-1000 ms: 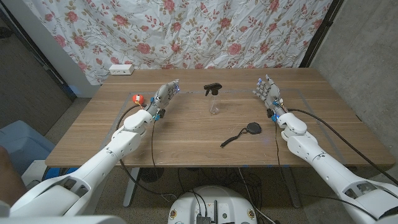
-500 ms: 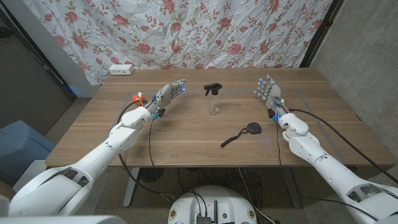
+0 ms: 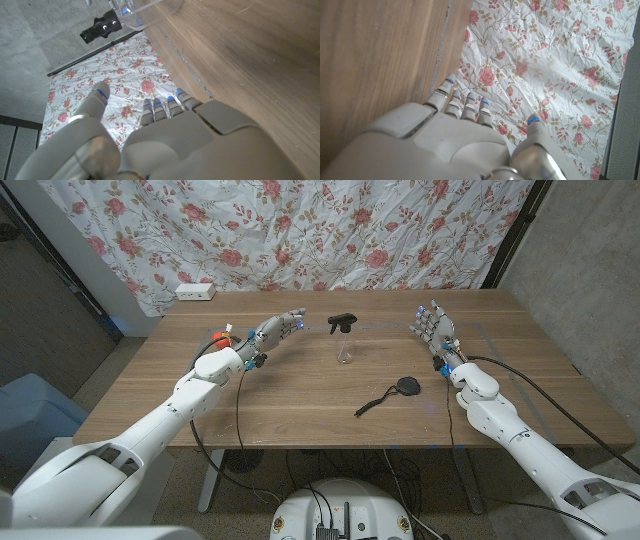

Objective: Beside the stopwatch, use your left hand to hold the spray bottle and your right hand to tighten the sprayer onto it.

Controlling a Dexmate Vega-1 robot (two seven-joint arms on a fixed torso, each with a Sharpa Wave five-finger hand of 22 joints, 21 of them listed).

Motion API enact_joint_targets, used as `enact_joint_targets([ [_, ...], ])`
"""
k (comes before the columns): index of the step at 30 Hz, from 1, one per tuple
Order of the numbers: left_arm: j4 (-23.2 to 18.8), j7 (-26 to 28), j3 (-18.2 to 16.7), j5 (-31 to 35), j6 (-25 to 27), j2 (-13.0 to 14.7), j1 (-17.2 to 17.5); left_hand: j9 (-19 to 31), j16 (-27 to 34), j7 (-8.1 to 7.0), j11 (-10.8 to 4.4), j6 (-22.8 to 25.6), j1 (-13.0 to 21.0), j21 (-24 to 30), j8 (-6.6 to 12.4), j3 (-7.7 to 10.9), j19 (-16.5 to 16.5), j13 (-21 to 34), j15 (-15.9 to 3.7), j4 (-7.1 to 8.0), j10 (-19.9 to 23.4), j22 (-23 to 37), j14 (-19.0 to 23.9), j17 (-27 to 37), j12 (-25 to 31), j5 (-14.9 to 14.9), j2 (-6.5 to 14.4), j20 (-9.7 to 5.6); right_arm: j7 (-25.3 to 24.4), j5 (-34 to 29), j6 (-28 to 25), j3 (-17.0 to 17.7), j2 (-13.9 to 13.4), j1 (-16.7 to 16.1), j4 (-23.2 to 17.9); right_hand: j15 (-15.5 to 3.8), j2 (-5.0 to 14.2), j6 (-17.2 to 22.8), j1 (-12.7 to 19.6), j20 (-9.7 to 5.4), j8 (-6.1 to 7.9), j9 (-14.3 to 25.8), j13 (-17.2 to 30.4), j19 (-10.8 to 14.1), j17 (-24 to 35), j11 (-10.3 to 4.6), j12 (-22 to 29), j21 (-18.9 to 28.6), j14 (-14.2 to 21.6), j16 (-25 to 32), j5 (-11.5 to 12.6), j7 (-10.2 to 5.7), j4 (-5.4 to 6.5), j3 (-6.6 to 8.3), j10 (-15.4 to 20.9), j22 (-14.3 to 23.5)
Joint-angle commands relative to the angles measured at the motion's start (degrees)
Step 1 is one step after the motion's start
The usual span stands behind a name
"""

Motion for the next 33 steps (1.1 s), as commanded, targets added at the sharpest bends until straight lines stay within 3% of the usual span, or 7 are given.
enact_joint_targets([
  [1,-1.49,-1.26,1.2,1.29,0.46,0.91,0.45,0.34,0.07,-1.3,-1.34,0.19,1.52,0.1,0.23,0.46,-0.29,0.19,-2.02,-0.23,-0.11,0.15,-0.43,0.16,-0.12,0.4,-0.27,-2.7,1.29,0.67,0.23,0.38,-0.62,-0.33,0.18,-0.1,0.65,0.5,0.01,-0.23,0.41,0.29,0.13,-0.24,-0.08,0.14,0.33,0.05,0.26,0.41,0.14,-0.16,-0.5,0.22,0.38,0.27],
  [10,-1.67,-2.43,2.38,3.17,0.34,1.5,-0.68,0.37,0.19,-2.65,-2.09,0.09,3.71,0.13,0.29,0.9,-0.18,0.19,-2.43,-0.25,-0.07,0.11,-0.01,0.16,-0.13,0.42,-1.12,-2.99,1.44,0.96,0.91,0.61,-0.38,-0.7,0.39,-0.14,0.69,0.29,0.14,-0.62,0.31,0.28,0.13,-0.72,-0.28,0.14,0.12,-0.08,-0.21,0.23,0.13,-0.2,-0.67,0.23,-0.17,0.25],
  [18,0.29,-5.49,4.27,5.05,-0.7,1.07,-2.83,0.38,-0.36,-2.72,-1.11,-2.38,6.63,-0.29,-0.33,1.53,-2.21,0.2,-1.45,-0.19,-2.51,0.09,-2.58,0.18,-0.76,0.19,-2.19,-3.07,0.93,0.9,0.72,0.54,-0.39,-1.32,-0.44,-0.02,0.67,-0.6,-0.02,-1.18,0.03,0.28,0.11,-2.37,-0.49,0.17,-0.11,-0.48,-1.01,0.03,0.07,-0.42,-0.7,0.09,-1.06,0.22],
  [23,0.98,-7.49,5.56,6.6,-0.86,1.28,-4.29,0.37,-0.4,-2.16,-1.16,-4.16,8.63,-0.35,-0.52,1.83,-3.79,0.2,-0.71,-0.12,-4.4,0.09,-4.54,0.2,-0.92,0.12,-3.1,-3.13,0.25,0.86,0.53,0.61,-0.47,-1.94,-1.32,0.06,0.66,-0.79,-0.1,-0.63,0.01,0.28,0.11,-2.53,-0.57,0.11,-0.13,-0.41,-1.07,0.06,0.05,-0.46,-0.7,0.02,-1.29,0.21],
  [33,2.66,-7.46,6.87,8.49,-1.34,0.24,-5.38,0.36,-0.21,-0.95,0.44,-7.6,11.6,-0.44,-0.82,1.97,-7.09,0.19,0.16,0.01,-8.16,0.12,-6.95,0.23,-0.99,0.18,-4.82,-2.71,-0.52,0.56,0.4,0.68,-0.86,-2.74,-2.36,0.06,0.63,-0.96,-0.14,-0.38,0.02,0.28,0.11,-2.58,-0.67,0.04,-0.09,-0.31,-1.18,0.07,0.03,-0.55,-0.74,-0.04,-1.35,0.21],
])
